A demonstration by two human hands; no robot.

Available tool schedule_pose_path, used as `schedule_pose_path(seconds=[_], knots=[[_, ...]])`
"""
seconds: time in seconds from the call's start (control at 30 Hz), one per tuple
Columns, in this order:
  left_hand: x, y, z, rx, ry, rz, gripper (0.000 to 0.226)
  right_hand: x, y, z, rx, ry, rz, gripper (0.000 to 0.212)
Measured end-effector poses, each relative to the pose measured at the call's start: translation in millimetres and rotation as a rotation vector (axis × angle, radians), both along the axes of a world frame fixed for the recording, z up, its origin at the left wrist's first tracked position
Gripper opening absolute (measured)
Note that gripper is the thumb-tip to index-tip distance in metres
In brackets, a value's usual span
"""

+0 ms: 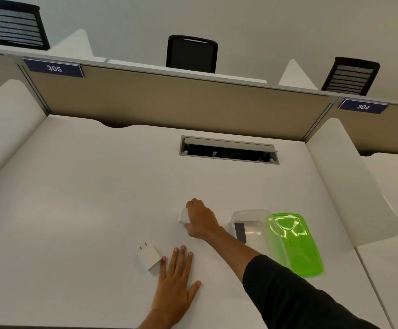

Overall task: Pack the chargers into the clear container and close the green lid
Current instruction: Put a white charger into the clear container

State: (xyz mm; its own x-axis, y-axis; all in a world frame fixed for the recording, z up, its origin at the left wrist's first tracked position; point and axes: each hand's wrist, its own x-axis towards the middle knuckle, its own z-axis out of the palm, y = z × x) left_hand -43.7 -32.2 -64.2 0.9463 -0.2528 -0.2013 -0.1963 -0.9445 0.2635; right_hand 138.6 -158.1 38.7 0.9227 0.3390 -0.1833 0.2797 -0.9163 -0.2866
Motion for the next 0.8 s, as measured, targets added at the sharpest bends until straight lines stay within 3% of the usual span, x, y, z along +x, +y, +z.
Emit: schedule_pose_path(seconds=[0.33,0.57,0.8], knots=[[-3,3,-1,-0.001,-0.055,-0.028,0.087,-5,-96,62,0.144,-0.169,-0.109,0.071],[-3,5,-2,0.005,-0.058,-0.044,0.086,-37,-179,73,0.008,-0.165,-0.137,0.058],[-2,5,-4,-0.002,-0.056,-0.045,0.086,-68,-217,47,-0.304,-0.073,-0.001,0.06]])
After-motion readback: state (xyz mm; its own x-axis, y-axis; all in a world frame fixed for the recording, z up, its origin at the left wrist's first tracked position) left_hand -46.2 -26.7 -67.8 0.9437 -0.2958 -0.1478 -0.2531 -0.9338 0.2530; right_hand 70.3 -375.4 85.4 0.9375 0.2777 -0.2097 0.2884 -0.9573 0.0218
